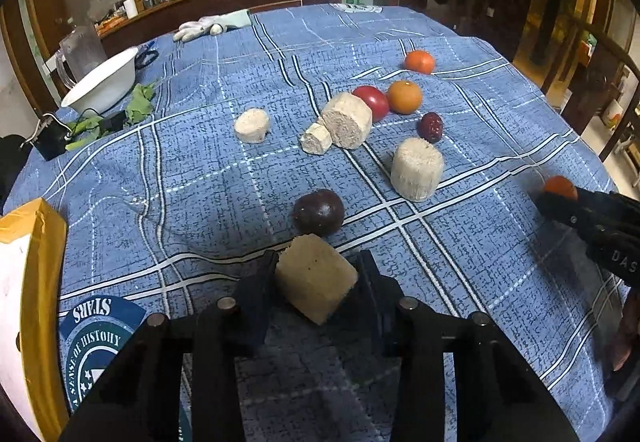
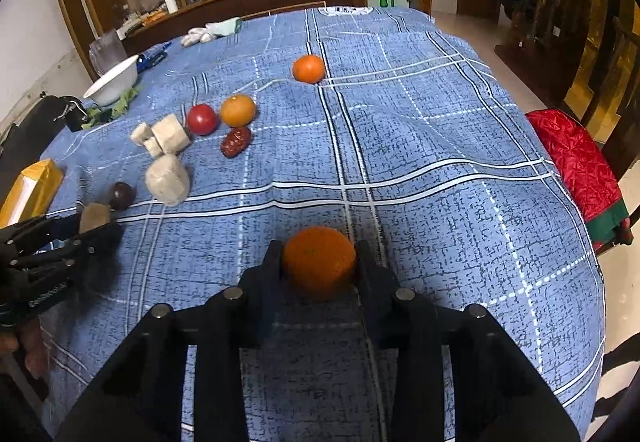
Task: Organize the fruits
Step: 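Grasp the larger beige block with the left tool while the right tool grasps a mandarin orange, then carry the block into the foam box and release it while the right tool drops the orange there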
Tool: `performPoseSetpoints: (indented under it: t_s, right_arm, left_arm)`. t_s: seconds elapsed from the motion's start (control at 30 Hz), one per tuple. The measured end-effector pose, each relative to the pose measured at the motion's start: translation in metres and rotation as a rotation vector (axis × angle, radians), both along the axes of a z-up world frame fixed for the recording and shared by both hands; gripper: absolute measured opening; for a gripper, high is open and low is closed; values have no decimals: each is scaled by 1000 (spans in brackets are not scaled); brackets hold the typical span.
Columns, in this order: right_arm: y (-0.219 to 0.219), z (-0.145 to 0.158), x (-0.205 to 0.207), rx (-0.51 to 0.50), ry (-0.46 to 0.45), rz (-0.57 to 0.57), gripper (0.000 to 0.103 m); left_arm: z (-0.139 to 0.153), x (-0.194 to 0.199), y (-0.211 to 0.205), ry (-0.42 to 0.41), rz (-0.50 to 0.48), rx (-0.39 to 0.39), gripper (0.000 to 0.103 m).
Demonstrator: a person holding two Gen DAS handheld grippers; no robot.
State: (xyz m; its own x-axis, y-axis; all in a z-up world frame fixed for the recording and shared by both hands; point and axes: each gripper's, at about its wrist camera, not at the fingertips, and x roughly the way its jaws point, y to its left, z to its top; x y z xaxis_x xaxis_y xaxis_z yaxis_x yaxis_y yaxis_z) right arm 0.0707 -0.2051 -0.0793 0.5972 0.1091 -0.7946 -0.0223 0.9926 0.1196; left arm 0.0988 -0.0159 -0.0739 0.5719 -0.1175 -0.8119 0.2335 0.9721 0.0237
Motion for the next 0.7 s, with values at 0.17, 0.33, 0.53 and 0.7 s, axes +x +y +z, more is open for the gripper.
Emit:
performPoseSetpoints:
  t_s: [0.17,0.33,0.53,0.7]
  right_arm:
    - [5,9,-9,16,-33,9,37]
    - [16,20,-18,25,-63,30,37]
    - [37,29,-28,34,-88,77,37]
    - [64,37,-36,44,-102,139,37]
  left_arm:
    - [15,-14,14,-45,31,-51,39]
    - [30,-30,35,-80,84,-89,39]
    - [41,-53,63,-102,162,-113,39]
    - [50,-76,90,-126,234,-133,39]
